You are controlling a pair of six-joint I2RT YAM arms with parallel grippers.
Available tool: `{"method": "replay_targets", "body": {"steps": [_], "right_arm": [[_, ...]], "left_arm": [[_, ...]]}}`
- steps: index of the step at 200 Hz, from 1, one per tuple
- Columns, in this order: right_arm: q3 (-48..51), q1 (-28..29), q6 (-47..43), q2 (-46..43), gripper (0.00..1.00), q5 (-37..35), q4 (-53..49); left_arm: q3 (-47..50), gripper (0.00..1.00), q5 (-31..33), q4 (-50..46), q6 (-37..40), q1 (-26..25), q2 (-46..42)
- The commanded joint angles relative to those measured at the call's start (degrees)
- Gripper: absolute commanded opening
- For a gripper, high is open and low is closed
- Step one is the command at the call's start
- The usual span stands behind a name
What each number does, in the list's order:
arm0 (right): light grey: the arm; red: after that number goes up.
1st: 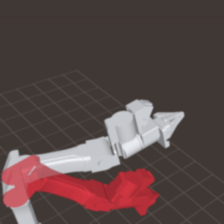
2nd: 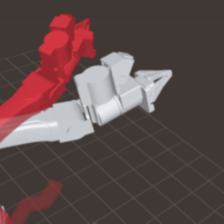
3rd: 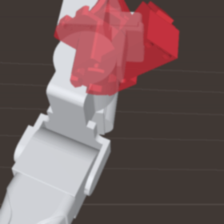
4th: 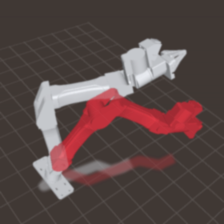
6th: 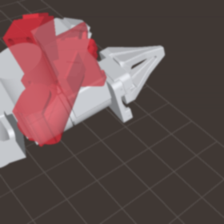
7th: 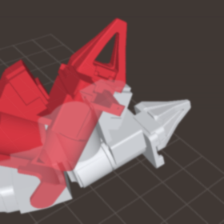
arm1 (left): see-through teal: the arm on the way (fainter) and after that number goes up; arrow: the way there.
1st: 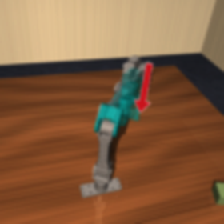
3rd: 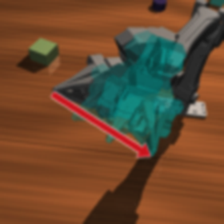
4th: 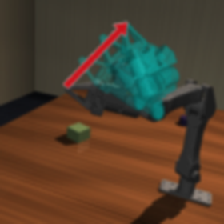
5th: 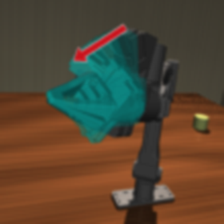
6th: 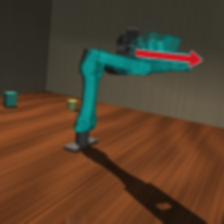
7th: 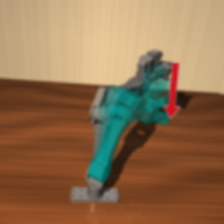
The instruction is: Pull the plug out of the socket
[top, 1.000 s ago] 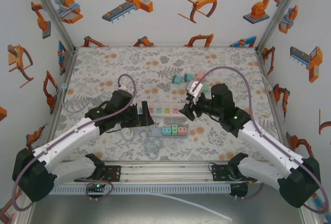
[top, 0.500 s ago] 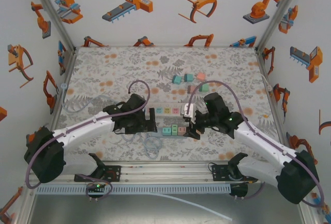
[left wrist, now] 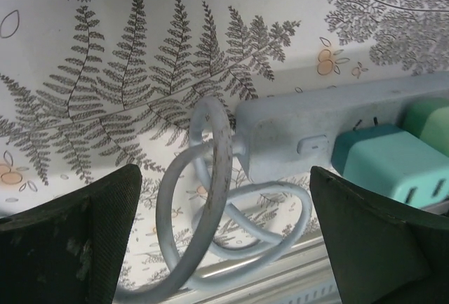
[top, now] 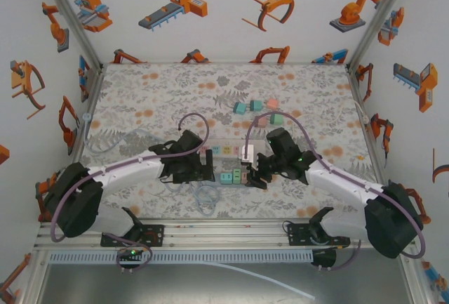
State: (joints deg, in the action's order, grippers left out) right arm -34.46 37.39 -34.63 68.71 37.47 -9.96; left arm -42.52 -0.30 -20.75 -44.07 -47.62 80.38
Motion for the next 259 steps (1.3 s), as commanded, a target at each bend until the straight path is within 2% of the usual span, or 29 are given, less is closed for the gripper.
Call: {"method": "replay_targets", "body": {"steps": [1,47,69,107,177,259], "right_arm": [[0.95,0.58,-1.23,0.67,0.53,-0.10,2.58],[1.15,1.19,-1.23,1.10,0.48,0.23,2.40],[1.11,1.20,-1.23,0.89,0.37,1.04,3.00],[1.15,1.19,-1.05,-0.07,0.28,1.90,4.25],[2.13,1.20,0.48,-2.12,0.21,2.72,6.38],[3.08,1.19,2.31,-4.65,0.19,3.97,8.99]], "left_arm": [[0.47,0.97,0.85,1.00,0.83,-0.22,2.03],[1.49,0.97,1.42,0.78,0.83,-0.20,3.34],[1.84,0.97,1.39,0.35,0.92,-0.20,3.92],[2.95,0.97,1.48,-0.14,0.61,-0.34,5.19],[4.03,0.97,3.39,-2.36,-0.39,-0.37,7.99],[5.09,0.97,4.73,-2.86,-2.33,-0.64,7.07]]}}
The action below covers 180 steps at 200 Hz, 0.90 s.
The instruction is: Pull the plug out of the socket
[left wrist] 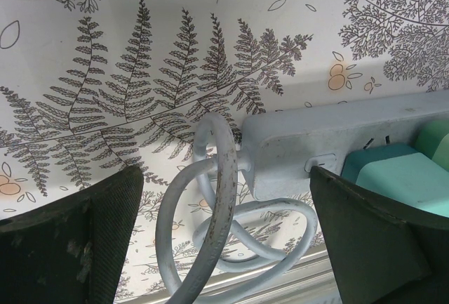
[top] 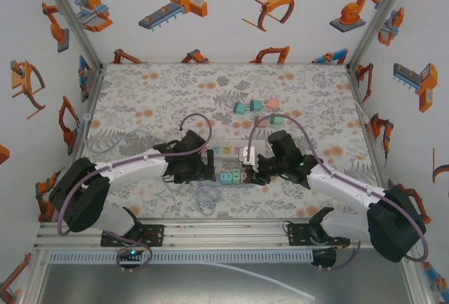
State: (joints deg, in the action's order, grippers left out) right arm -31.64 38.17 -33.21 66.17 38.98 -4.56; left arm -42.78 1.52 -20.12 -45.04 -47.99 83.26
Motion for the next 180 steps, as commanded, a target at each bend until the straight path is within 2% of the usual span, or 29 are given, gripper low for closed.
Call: {"method": "replay_targets", "body": {"steps": [1,113,148,180], "right_arm": [[0.26,0.41,0.92,-2.15,0.19,2.44,3.59],[-0.64,-0.28,4.47,-10.35,0.19,-0.38,3.68],[-0.10,-2.01,11.74,-12.32,0.17,-1.08,12.20],[-1.54,-3.34,20.21,-11.76,0.17,-6.24,20.06]], "left_arm": [[5.30,0.97,2.94,-3.60,-1.37,-0.26,4.10],[-1.82,0.97,3.39,-8.82,1.35,-0.01,-5.17],[-4.34,0.97,1.41,-9.53,1.31,1.10,-9.87],[-5.97,0.97,-1.21,-9.79,2.99,4.10,-16.75]]}}
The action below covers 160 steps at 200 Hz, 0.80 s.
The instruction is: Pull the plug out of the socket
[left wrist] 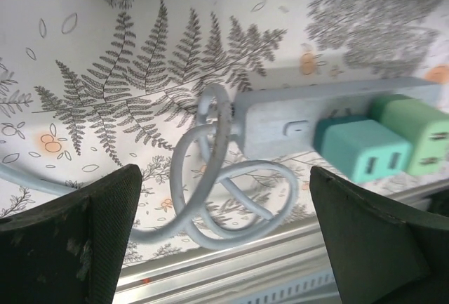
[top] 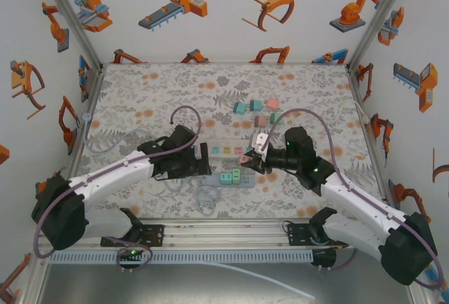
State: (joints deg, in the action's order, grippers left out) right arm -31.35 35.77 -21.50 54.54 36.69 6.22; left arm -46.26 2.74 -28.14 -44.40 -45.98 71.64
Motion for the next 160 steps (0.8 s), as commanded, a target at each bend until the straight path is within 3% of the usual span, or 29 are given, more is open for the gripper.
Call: {"method": "replay_targets", "body": {"steps": [1,70,124,160], "right_arm": [[-1.89,-0.99,8.76,-0.05,0.17,-4.19,9.44],[-8.97,-5.66,32.63,11.86,0.15,-17.29,22.27],[-17.58,-7.83,49.42,27.48,0.07,-32.00,23.70],[-23.93,-10.26,61.79,38.43,0.05,-37.05,22.96]], "left_arm": [[-2.51,0.97,-2.59,-1.67,2.50,2.15,-5.38],[-7.39,0.97,-13.63,3.58,18.07,3.84,-18.71],[-7.09,0.97,-23.60,9.51,20.07,3.71,-22.19],[-7.69,0.97,-24.67,9.06,20.31,3.79,-22.66]]}}
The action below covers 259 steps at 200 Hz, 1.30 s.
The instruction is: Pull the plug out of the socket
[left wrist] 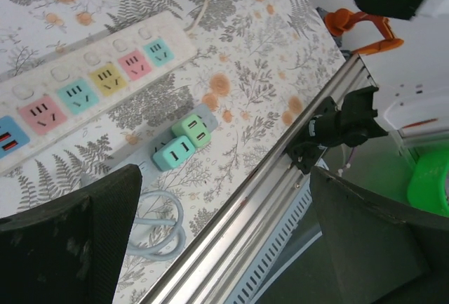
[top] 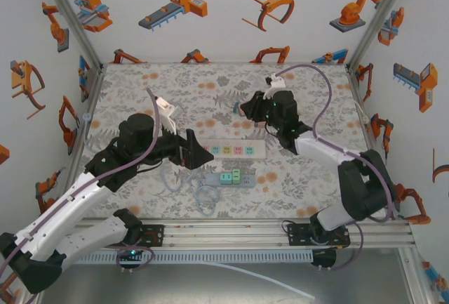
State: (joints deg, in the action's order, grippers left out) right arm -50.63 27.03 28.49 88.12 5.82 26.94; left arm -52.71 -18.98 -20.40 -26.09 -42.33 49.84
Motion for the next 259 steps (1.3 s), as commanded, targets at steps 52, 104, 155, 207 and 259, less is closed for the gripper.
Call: {"method": "replay_targets", "body": {"steps": [52,104,155,207,259], "right_arm": [[-9.11,-1.98,18.64,15.87,0.05,-6.70,2.70],[-8.92,-1.98,22.02,21.75,0.10,-5.82,4.00],[-7.98,-1.98,23.86,23.60,0.24,-5.82,2.33],[-5.35,-1.98,24.17,22.20,0.43,-6.49,0.92],[-2.43,-2.07,23.73,19.56,0.50,-8.70,0.75]], "left_arm": [[-0.67,0.97,-0.41,-0.77,1.82,-0.03,-1.24],[-0.07,0.97,1.62,-1.57,1.39,-0.03,-0.89],[0.32,0.97,2.90,-1.70,1.14,0.03,-0.65],[1.29,0.97,5.39,-1.92,0.27,0.00,-1.21],[1.70,0.97,6.63,-2.10,-0.06,0.04,-0.33]]}}
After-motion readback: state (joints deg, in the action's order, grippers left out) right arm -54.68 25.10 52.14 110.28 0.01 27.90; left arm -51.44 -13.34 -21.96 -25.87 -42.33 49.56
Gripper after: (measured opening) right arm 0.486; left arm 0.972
